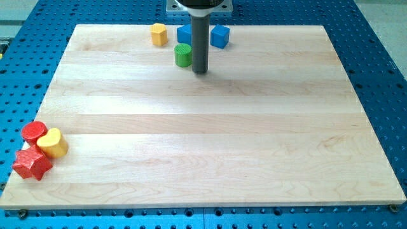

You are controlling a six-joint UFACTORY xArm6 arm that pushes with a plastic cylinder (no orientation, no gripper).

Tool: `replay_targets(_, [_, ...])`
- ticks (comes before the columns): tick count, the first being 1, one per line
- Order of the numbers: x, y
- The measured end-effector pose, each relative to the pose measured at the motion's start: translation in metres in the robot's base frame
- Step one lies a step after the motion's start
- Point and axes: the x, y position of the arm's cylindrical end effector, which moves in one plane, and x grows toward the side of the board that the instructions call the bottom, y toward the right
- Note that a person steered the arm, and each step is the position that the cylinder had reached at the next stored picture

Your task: Move the red circle close to the green circle

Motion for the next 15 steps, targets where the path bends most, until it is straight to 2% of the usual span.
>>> replay_targets(1, [-0.004, -0.034])
replay_targets(4, [-0.011, -0.027])
replay_targets(5, [-0.007, -0.104])
replay_targets(6, [0.047, -0.164])
replay_targets(7, [0.099, -0.264])
replay_targets(8, [0.118, -0.293])
replay_targets(9, [0.170, -0.291])
replay_targets(10, [0.194, -0.270])
replay_targets(11, [0.131, -0.239])
replay_targets(12, [0.085, -0.216])
replay_targets(13, [0.042, -0.219])
replay_targets(14, [0.020, -0.291])
replay_targets(15, [-0.006, -0.236])
